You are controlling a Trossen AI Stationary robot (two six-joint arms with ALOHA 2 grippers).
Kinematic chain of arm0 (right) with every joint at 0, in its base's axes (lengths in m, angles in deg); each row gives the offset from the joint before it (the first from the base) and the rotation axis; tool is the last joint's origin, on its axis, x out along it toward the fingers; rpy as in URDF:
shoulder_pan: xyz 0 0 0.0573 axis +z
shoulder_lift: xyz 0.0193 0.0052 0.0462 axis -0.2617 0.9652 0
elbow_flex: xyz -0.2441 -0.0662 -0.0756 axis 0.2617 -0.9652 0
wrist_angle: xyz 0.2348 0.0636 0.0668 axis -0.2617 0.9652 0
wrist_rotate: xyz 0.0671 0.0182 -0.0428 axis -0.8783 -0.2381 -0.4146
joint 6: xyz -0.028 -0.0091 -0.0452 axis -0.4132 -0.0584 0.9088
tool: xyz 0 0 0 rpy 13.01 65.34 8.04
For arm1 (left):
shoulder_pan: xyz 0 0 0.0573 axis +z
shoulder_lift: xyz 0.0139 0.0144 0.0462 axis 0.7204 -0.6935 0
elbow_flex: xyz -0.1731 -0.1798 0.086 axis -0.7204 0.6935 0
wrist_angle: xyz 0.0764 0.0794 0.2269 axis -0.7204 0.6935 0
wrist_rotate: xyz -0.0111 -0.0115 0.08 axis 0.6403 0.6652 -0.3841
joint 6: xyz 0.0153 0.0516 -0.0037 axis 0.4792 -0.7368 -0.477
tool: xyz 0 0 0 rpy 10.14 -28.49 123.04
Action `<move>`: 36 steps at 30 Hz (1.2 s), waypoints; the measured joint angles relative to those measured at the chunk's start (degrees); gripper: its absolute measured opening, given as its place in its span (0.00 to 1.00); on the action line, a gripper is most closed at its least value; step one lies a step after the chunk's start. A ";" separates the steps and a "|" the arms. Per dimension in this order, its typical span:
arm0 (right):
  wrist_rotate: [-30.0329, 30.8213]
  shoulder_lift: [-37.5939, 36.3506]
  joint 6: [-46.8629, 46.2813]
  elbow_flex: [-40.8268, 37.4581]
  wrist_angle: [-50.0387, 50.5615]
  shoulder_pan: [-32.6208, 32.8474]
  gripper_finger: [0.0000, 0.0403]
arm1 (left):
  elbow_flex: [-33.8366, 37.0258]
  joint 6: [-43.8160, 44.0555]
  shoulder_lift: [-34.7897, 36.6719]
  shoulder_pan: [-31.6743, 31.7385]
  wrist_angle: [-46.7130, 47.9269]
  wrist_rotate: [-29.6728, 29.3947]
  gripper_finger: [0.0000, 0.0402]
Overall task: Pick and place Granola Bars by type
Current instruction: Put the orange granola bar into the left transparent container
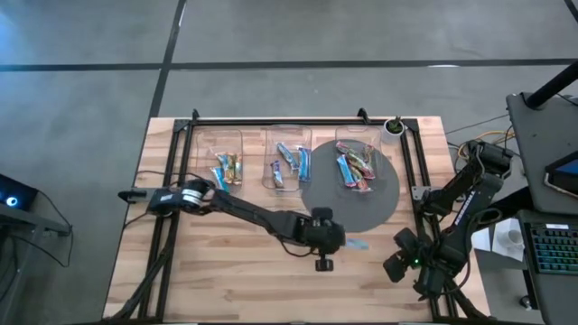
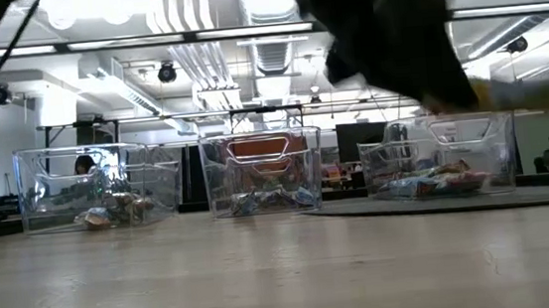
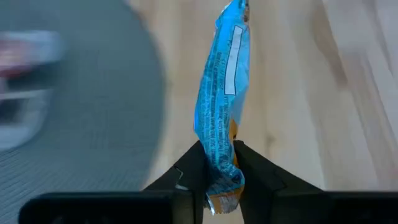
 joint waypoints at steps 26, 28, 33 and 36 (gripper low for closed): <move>15.05 -0.04 1.13 -0.43 2.50 -4.85 0.53 | 43.94 69.44 55.59 1.58 31.61 -33.16 0.13; 15.05 -0.04 1.07 -0.43 2.43 -5.85 0.53 | 48.46 71.38 61.41 3.63 31.66 -33.14 0.13; 15.05 -0.04 1.95 -0.43 1.43 -9.29 0.53 | 57.13 70.83 71.63 10.71 31.32 -29.73 0.13; 15.05 -0.04 4.31 -0.43 -0.56 -11.77 0.53 | 61.40 69.18 74.40 15.40 31.28 -26.76 0.13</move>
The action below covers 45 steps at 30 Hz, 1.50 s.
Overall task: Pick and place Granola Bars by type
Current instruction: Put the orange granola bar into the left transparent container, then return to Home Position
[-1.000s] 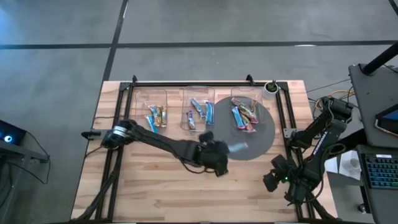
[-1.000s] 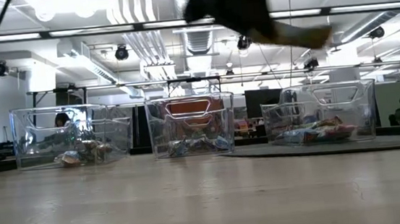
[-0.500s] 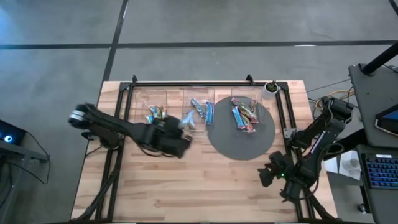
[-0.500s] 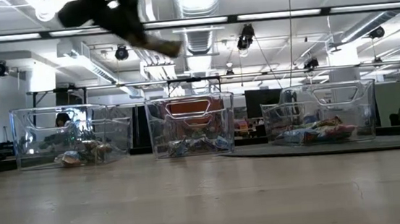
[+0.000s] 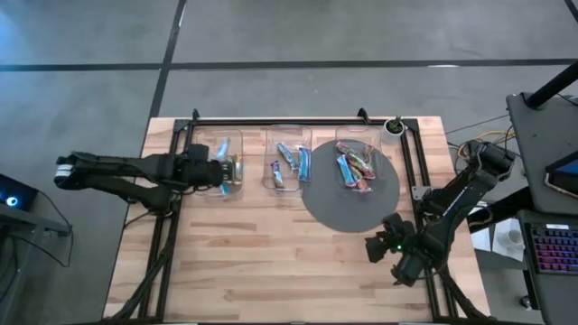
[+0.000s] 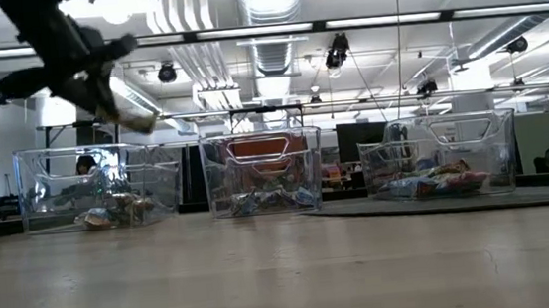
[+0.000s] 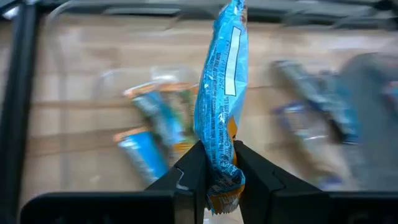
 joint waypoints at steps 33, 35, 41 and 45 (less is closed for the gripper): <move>-0.51 0.00 15.18 0.06 -12.28 -9.63 0.53 | -4.79 -23.17 2.42 6.68 -8.25 12.13 0.34; -0.70 0.00 15.54 0.06 -12.26 -9.63 0.53 | -8.29 -24.75 2.42 6.37 -8.27 12.14 0.34; -6.65 -0.50 16.36 0.87 -12.62 -9.60 0.53 | -12.13 -30.40 2.46 3.86 -15.37 15.40 0.34; -3.88 -1.42 23.34 0.58 -18.54 -10.40 0.53 | -8.85 -35.27 2.40 2.65 -29.88 20.71 0.34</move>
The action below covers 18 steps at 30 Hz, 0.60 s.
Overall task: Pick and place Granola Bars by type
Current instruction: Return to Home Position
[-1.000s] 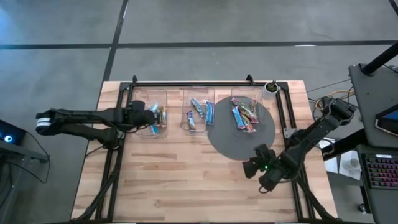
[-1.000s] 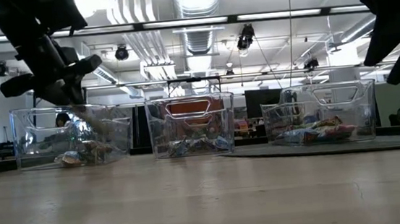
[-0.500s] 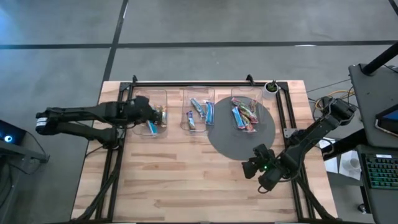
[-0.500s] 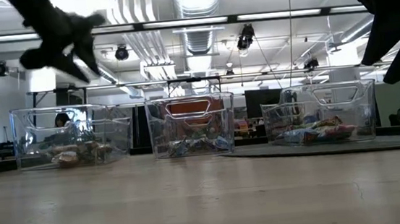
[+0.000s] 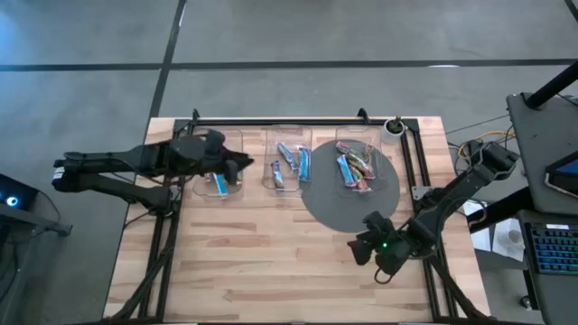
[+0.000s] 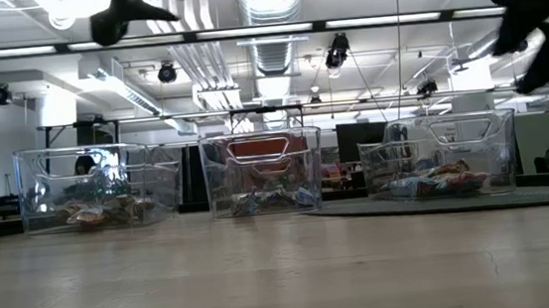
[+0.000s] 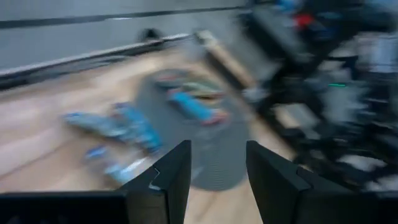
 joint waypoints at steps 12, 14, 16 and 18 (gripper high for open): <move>-1.50 -12.60 15.16 -14.13 -27.94 -7.83 0.53 | 25.02 4.42 1.51 0.04 -40.90 15.30 0.34; -1.51 -16.78 16.66 -16.81 -30.90 -8.25 0.53 | 27.62 5.53 3.20 0.00 -42.47 16.39 0.34; -1.50 -21.52 18.73 -19.39 -32.02 -8.48 0.53 | 29.45 6.26 5.31 0.02 -42.59 16.40 0.34; -1.50 -26.34 22.28 -21.13 -32.36 -8.51 0.53 | 31.07 5.96 7.88 0.06 -42.52 16.40 0.34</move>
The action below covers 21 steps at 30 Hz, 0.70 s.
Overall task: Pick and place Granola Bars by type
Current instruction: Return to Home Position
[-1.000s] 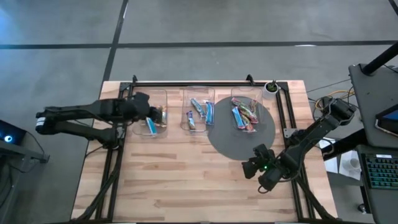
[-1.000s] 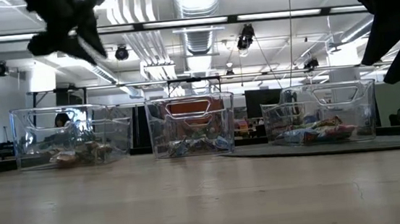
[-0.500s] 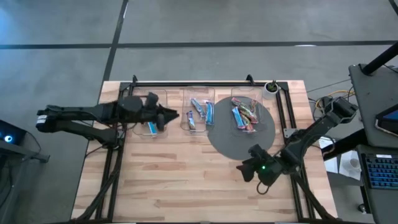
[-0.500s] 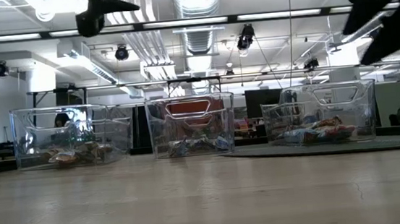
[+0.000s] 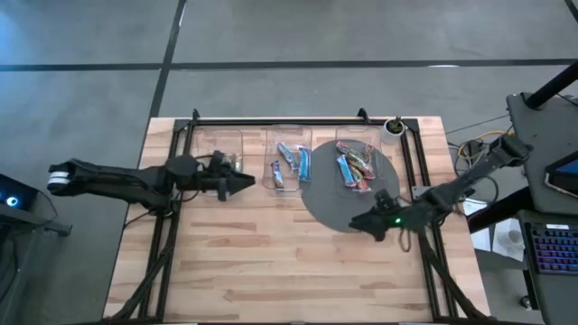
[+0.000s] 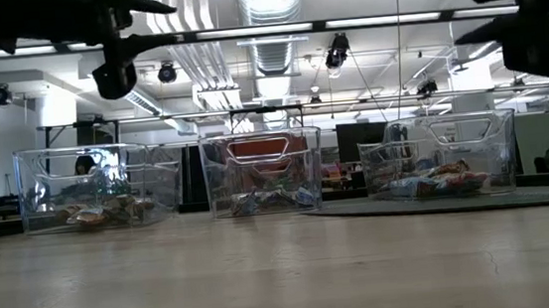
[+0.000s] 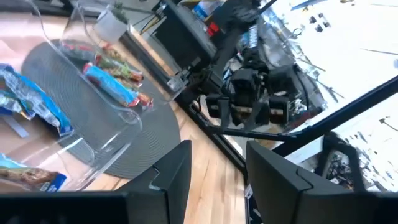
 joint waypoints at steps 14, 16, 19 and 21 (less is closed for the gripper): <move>0.61 -26.50 10.08 -9.93 -0.44 -2.06 0.53 | 5.05 -3.53 14.46 0.02 4.55 -1.01 0.34; 0.60 -28.64 10.09 -11.80 -1.66 -2.50 0.53 | 6.33 -3.51 15.67 0.02 4.68 -1.82 0.34; 0.57 -30.90 10.49 -14.88 -5.51 -2.82 0.53 | 8.25 -3.55 17.06 0.02 3.89 -2.63 0.34; 0.59 -32.06 11.57 -16.95 -9.00 -2.82 0.53 | 9.80 -3.51 17.89 0.02 1.99 -2.80 0.34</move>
